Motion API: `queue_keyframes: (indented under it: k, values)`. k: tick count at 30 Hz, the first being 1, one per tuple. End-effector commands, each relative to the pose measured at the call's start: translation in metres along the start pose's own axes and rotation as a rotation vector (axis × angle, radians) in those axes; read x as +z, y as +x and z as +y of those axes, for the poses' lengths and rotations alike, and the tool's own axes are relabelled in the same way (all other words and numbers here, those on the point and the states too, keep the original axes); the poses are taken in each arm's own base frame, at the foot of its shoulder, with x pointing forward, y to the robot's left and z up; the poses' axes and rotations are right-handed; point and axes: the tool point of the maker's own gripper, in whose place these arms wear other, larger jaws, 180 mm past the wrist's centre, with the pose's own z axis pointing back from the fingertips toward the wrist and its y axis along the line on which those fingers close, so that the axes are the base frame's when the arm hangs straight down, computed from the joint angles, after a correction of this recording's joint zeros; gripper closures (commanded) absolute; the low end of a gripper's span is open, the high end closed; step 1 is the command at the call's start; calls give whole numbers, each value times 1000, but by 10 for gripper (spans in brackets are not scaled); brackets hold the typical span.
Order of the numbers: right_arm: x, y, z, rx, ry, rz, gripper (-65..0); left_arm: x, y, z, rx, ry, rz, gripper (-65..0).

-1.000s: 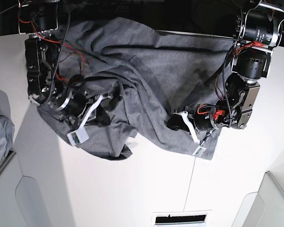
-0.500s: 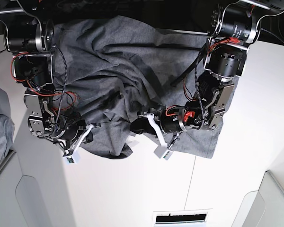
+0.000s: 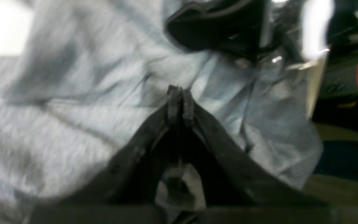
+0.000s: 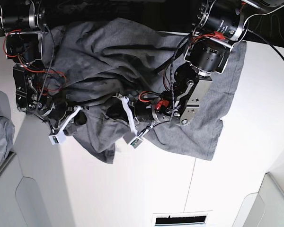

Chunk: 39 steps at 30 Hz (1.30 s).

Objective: Layout the t-shirt on the table in an organized manner, then fold the t-shirt properly
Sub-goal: 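Lower the lifted shirt and spread it flat with both grippers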

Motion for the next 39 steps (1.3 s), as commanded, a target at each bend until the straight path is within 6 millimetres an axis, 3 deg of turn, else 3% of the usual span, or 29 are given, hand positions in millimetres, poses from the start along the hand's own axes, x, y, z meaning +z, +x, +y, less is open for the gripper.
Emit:
queue_keyframes:
  k: [1, 7, 10, 15, 22, 26, 30, 34, 39]
  values:
    - [7, -17, -8, 33, -33, 71, 0, 0, 30, -5, -28, -20, -79, 0]
    - [26, -30, 11, 67, -7, 39, 0, 0, 28, -1, -71, 9, -74, 0]
    - [32, -23, 22, 65, 20, 15, 0, 0, 24, 2, -80, 18, -58, 0]
    - [38, 15, 32, 89, 43, -79, 0, -3, 7, 2, -53, 17, -30, 0]
    - [43, 84, 32, 98, 32, -215, 0, -1, -38, -1, 3, 16, 26, 0]
    - [36, 103, 30, 108, 10, -232, 0, 2, -57, 0, 25, 22, 49, 0]
    - [10, 94, 27, 64, 14, -205, 0, 2, -57, 0, 27, 21, 50, 0]
    - [-16, 67, 29, 28, 36, -125, 0, 2, -58, 0, 27, 21, 50, 0]
    - [-22, 38, 5, 68, -28, -34, 0, 5, -62, 7, -4, 46, 78, 0]
